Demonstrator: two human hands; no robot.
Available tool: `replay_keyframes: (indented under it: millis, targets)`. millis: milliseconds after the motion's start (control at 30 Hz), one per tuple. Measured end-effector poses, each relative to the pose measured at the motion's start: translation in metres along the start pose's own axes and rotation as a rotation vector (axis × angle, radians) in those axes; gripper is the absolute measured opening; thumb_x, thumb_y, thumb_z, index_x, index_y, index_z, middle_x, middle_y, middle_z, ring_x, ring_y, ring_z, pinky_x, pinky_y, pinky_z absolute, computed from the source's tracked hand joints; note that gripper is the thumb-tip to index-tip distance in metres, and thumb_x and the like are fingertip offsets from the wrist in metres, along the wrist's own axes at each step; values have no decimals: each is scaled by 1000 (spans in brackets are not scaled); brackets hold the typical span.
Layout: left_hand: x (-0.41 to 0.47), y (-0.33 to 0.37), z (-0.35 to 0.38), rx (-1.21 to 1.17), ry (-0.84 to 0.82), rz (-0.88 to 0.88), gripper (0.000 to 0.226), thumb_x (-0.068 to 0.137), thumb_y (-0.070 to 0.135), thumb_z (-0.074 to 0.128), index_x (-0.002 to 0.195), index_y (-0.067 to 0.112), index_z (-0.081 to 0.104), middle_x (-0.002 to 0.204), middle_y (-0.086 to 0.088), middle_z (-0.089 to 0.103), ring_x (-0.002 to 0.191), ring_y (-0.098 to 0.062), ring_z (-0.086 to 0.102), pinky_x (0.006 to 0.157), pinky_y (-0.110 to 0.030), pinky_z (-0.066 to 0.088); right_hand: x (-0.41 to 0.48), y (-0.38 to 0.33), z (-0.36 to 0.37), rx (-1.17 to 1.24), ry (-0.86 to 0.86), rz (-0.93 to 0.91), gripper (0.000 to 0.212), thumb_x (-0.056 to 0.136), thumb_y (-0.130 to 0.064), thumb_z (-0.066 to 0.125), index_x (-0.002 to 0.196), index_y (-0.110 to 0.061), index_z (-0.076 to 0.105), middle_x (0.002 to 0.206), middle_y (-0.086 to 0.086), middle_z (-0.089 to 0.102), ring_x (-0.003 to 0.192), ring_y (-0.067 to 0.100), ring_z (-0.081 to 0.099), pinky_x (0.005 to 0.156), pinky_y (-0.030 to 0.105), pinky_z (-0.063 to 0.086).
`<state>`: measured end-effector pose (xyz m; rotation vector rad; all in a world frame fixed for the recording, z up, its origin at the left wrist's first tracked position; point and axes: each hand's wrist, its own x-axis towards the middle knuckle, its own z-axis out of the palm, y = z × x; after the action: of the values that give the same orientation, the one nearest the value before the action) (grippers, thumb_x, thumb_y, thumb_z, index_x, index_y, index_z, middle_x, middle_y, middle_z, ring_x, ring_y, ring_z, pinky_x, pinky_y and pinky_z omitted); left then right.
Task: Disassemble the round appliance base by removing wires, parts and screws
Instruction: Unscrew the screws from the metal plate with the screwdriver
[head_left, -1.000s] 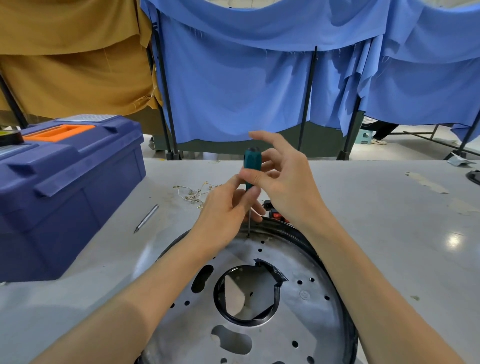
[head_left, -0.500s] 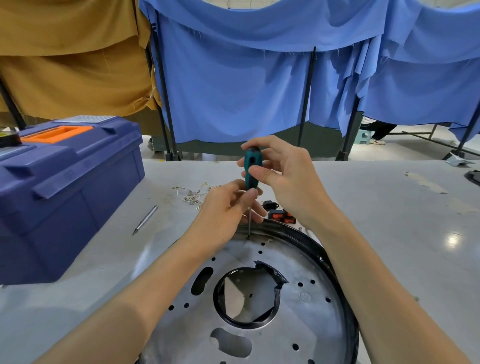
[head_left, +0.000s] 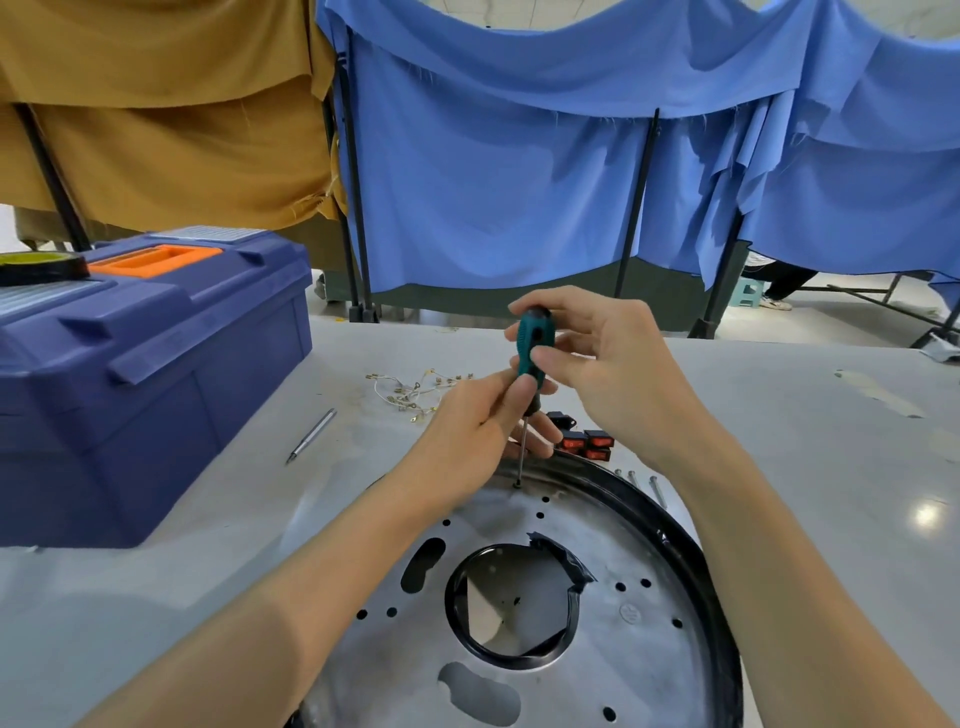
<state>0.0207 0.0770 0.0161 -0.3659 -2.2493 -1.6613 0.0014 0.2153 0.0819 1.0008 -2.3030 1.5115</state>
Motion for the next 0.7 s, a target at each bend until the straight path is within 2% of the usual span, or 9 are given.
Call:
replay_keyframes:
  millis: [67, 133, 233, 267, 333, 433, 533, 633, 700]
  targets:
    - [1, -1, -3, -17, 5, -23, 24, 101, 29, 44, 95, 16, 63, 75, -2, 73, 70, -20, 73, 67, -26, 58, -1, 1, 5, -42, 13, -8, 31, 86, -18, 70, 115, -25, 65, 106, -5, 64, 91, 10, 63, 81, 24, 55]
    - [1, -2, -4, -34, 19, -29, 20, 93, 33, 59, 93, 13, 64, 74, -3, 74, 69, -21, 73, 70, -34, 60, -1, 4, 7, -78, 62, -18, 35, 81, -28, 75, 115, -28, 66, 105, -4, 60, 90, 7, 60, 80, 21, 50]
    - [1, -1, -5, -31, 51, -36, 45, 70, 47, 71, 90, 9, 61, 73, -6, 73, 68, -25, 73, 74, -44, 60, 0, 4, 10, -76, 116, -30, 41, 82, -16, 74, 120, -27, 64, 100, -6, 63, 85, 6, 59, 76, 16, 50]
    - [1, 0, -5, -24, 48, -33, 41, 74, 45, 71, 91, 8, 60, 74, -6, 73, 68, -25, 73, 73, -43, 60, 1, 4, 10, -64, 120, -29, 44, 82, -9, 72, 122, -26, 64, 99, -6, 64, 84, 5, 59, 78, 17, 51]
    - [2, 0, -5, -26, 41, -33, 18, 94, 29, 60, 92, 10, 61, 76, -4, 74, 69, -22, 73, 72, -38, 60, 2, 4, 9, -68, 122, -30, 41, 84, 2, 66, 118, -23, 65, 100, -5, 67, 87, 6, 60, 83, 20, 51]
    - [3, 0, -5, -34, 32, -41, 15, 101, 14, 47, 96, 12, 61, 75, 0, 73, 71, -20, 73, 74, -35, 59, 1, 5, 9, -35, 108, -27, 30, 89, -3, 62, 112, -23, 66, 103, -4, 67, 92, 8, 61, 81, 16, 51]
    - [2, 1, -5, -40, 64, -33, 12, 92, 20, 65, 96, 9, 61, 75, -4, 73, 71, -23, 73, 75, -44, 61, 0, 6, 11, -53, 106, -43, 29, 85, -20, 71, 111, -31, 66, 105, -4, 59, 92, 5, 59, 74, 10, 49]
    - [1, 2, -6, -66, 88, -42, 30, 77, 32, 75, 89, 11, 58, 75, -8, 72, 70, -28, 73, 72, -49, 60, 0, 6, 11, -42, 152, -36, 39, 84, -9, 71, 117, -29, 64, 99, -6, 62, 90, 6, 60, 77, 13, 50]
    - [2, 1, -5, -52, 70, -40, 14, 91, 26, 64, 90, 13, 60, 75, -7, 72, 70, -27, 73, 72, -47, 60, 1, 6, 10, -4, 158, -14, 42, 85, 2, 66, 120, -22, 63, 100, -3, 67, 92, 11, 64, 85, 22, 53]
